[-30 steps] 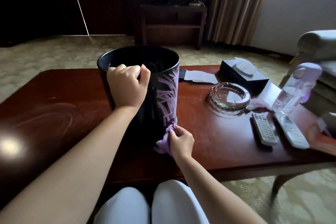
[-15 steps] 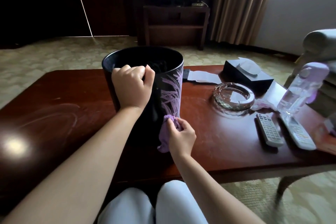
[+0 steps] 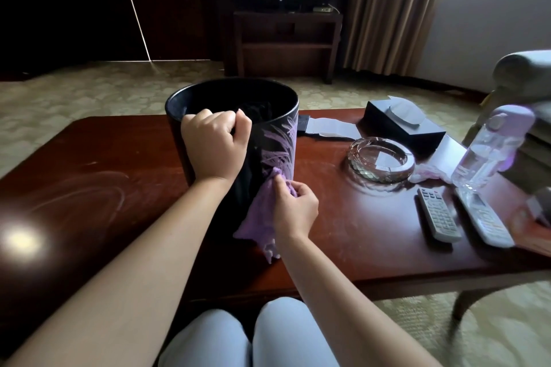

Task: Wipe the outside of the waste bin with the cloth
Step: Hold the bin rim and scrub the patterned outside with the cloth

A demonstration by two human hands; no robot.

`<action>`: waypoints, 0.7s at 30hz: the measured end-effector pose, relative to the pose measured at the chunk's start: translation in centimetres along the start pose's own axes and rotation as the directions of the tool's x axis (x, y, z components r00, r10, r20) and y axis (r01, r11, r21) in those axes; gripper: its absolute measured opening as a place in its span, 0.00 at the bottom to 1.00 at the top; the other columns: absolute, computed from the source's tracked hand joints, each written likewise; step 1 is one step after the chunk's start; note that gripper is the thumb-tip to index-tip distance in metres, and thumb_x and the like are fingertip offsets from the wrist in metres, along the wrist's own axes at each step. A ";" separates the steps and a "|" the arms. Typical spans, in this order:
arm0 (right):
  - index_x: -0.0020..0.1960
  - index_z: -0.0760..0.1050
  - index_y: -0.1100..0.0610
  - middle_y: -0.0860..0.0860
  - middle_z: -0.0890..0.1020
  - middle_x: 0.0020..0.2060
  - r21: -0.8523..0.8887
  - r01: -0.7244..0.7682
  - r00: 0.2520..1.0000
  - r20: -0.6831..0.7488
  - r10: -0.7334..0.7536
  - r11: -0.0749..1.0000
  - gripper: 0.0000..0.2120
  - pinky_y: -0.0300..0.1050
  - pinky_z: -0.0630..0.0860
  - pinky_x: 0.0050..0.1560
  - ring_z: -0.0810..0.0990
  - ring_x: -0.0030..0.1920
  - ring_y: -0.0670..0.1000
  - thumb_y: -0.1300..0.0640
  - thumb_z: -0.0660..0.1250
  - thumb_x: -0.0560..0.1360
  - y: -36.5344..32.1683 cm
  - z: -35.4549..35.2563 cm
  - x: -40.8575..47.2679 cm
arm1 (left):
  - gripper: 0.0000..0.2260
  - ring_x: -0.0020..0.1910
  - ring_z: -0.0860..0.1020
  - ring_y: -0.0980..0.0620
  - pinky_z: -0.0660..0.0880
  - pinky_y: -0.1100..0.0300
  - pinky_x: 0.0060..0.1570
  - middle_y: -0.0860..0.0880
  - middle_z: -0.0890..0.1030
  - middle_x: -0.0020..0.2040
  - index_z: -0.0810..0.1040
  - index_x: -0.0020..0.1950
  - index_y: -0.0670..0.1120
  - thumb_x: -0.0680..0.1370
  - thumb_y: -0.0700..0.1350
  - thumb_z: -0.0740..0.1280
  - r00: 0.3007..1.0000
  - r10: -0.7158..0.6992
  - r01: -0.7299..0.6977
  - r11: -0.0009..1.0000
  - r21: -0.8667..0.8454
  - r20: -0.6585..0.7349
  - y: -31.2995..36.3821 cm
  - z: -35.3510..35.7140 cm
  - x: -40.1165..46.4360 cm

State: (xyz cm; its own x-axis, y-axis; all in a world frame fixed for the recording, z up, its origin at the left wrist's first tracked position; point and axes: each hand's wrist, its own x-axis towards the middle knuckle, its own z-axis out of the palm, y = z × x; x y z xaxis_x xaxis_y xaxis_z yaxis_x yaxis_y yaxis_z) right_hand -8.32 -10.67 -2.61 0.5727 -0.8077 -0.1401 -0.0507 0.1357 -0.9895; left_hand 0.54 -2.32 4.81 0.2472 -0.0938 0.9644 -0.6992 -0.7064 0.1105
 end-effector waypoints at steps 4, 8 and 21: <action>0.41 0.79 0.54 0.48 0.81 0.35 -0.032 -0.118 0.993 0.022 0.119 0.992 0.08 0.37 0.70 0.44 0.79 0.41 0.48 0.49 0.70 0.72 1.2 -0.5 -0.8 | 0.19 0.22 0.66 0.44 0.56 0.58 0.32 0.45 0.64 0.20 0.57 0.27 0.49 0.74 0.42 0.62 1.000 -0.003 0.003 1.000 0.000 0.011 0.0 -0.1 0.1; 0.39 0.80 0.54 0.46 0.80 0.31 0.076 -0.026 0.999 0.042 0.023 0.997 0.07 0.37 0.73 0.42 0.77 0.35 0.44 0.50 0.73 0.70 -1.9 0.3 -1.3 | 0.19 0.22 0.66 0.44 0.55 0.58 0.33 0.45 0.65 0.20 0.57 0.27 0.49 0.74 0.42 0.62 1.000 -0.010 0.010 1.000 0.006 0.014 0.1 -0.1 0.1; 0.38 0.79 0.54 0.47 0.81 0.31 0.188 -0.083 0.996 0.034 0.078 0.979 0.05 0.37 0.75 0.43 0.78 0.34 0.42 0.55 0.74 0.69 -1.0 1.3 -2.6 | 0.22 0.22 0.71 0.43 0.63 0.52 0.33 0.43 0.70 0.20 0.66 0.23 0.42 0.78 0.43 0.57 0.993 -0.109 0.110 0.993 -0.029 0.036 0.1 -0.5 0.3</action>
State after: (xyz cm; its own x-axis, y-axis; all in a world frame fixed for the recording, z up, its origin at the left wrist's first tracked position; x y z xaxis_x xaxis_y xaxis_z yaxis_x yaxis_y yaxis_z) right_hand -8.65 -7.96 -1.19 0.5948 -0.7743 -0.2158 0.0567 0.3082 -0.9496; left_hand 0.20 -2.04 5.19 0.3465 -0.0416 0.9371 -0.6865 -0.6921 0.2231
